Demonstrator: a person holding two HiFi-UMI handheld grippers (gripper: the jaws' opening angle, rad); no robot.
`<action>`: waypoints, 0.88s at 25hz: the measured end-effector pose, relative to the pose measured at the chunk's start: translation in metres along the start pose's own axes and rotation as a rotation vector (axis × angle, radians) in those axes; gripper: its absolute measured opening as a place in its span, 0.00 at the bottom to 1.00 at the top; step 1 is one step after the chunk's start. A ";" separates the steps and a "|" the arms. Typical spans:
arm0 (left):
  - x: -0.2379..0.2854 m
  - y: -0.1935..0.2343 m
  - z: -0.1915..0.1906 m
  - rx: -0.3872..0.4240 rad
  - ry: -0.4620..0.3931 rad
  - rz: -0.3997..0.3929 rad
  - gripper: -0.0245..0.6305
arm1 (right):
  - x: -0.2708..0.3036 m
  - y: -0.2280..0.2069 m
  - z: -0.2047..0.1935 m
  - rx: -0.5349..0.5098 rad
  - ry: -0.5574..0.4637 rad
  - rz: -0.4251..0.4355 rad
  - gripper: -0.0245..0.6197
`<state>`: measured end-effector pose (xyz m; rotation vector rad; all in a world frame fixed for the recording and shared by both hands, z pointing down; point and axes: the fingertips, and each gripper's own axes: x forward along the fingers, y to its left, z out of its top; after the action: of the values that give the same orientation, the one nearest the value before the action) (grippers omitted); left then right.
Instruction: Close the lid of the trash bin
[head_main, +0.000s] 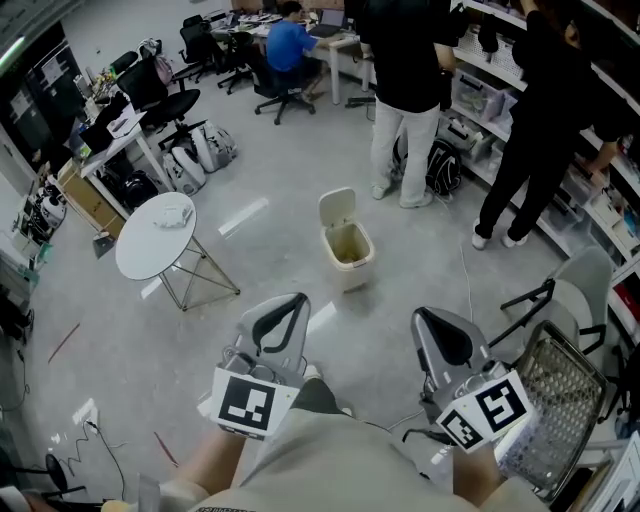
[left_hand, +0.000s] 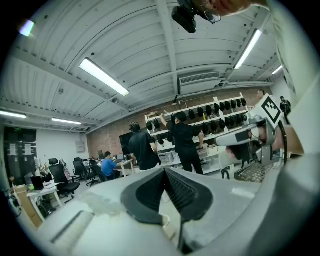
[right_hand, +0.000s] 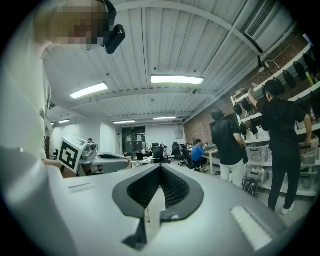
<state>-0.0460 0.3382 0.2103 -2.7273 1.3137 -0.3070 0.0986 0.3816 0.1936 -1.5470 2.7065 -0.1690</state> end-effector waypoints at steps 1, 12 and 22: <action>0.003 0.002 -0.001 -0.006 0.002 0.003 0.04 | 0.003 -0.002 -0.002 0.009 0.004 0.006 0.04; 0.059 0.040 -0.015 -0.041 -0.002 0.018 0.04 | 0.064 -0.032 -0.019 0.009 0.050 0.038 0.04; 0.149 0.118 -0.029 -0.045 0.035 -0.011 0.04 | 0.176 -0.088 -0.019 0.036 0.103 0.022 0.04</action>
<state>-0.0520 0.1482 0.2379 -2.7796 1.3304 -0.3320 0.0832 0.1875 0.2280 -1.5401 2.7796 -0.3026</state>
